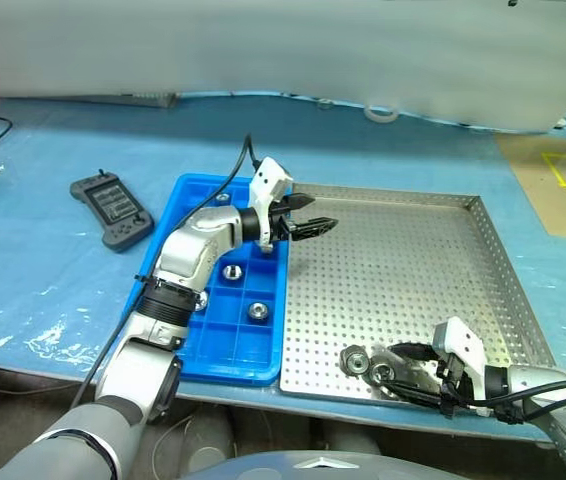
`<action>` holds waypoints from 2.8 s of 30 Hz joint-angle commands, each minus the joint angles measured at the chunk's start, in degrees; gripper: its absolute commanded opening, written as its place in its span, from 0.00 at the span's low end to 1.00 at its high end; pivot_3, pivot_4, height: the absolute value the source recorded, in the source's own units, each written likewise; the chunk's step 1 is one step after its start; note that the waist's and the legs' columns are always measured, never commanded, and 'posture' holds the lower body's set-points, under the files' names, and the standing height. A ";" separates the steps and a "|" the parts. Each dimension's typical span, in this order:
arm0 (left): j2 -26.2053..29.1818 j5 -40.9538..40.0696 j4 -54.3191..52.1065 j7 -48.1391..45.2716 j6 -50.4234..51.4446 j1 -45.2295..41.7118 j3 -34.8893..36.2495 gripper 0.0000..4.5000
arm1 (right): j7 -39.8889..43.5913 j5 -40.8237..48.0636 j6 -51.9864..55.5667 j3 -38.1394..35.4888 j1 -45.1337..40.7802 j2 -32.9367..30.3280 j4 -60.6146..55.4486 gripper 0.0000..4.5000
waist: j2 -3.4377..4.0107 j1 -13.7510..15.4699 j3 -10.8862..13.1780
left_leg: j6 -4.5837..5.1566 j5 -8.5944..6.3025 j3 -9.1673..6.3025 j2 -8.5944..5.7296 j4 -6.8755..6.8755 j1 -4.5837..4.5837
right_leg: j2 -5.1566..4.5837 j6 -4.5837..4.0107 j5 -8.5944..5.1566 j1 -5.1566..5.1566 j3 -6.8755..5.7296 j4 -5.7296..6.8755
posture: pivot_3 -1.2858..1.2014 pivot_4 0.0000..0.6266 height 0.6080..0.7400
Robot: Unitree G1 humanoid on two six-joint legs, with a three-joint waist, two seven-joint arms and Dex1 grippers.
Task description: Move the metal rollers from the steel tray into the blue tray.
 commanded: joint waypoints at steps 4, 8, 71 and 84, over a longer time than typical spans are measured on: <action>-0.21 0.10 -1.09 0.27 -1.93 -0.86 0.03 0.89 | -3.15 -2.28 3.36 0.30 -4.12 -1.09 -1.65 0.27 | -0.05 -0.27 0.00 | 0.00 0.00 -0.01 0.00 0.03 0.02 | 0.00 0.00 0.00 0.02 0.00 0.02 | 0.46 0.24 1.00; 0.11 0.05 -1.38 -0.08 -2.05 -0.48 -0.09 0.89 | -7.14 -3.80 7.39 1.86 -8.79 -0.09 -3.23 0.00 | -0.03 -0.29 0.02 | -0.08 0.04 -0.01 0.00 0.02 0.02 | 0.00 0.00 0.00 0.05 0.02 0.09 | 0.46 0.24 1.00; -3.46 1.00 4.72 -3.31 -6.64 -3.41 -2.16 0.89 | -0.01 -3.71 -1.98 -9.37 2.54 -0.84 -0.99 0.67 | 0.10 -0.55 0.02 | 0.08 -0.05 0.10 0.01 0.14 0.02 | -0.05 0.05 -0.03 -0.01 -0.01 0.07 | 0.42 0.24 1.00; -3.60 1.33 4.92 -2.96 -6.71 -3.50 -2.21 0.89 | 0.79 -5.26 -5.45 -7.60 1.02 -0.65 3.40 0.32 | 0.10 -0.57 0.02 | 0.12 -0.06 0.10 0.01 0.17 0.02 | -0.06 0.04 -0.03 0.01 -0.01 0.07 | 0.42 0.24 1.00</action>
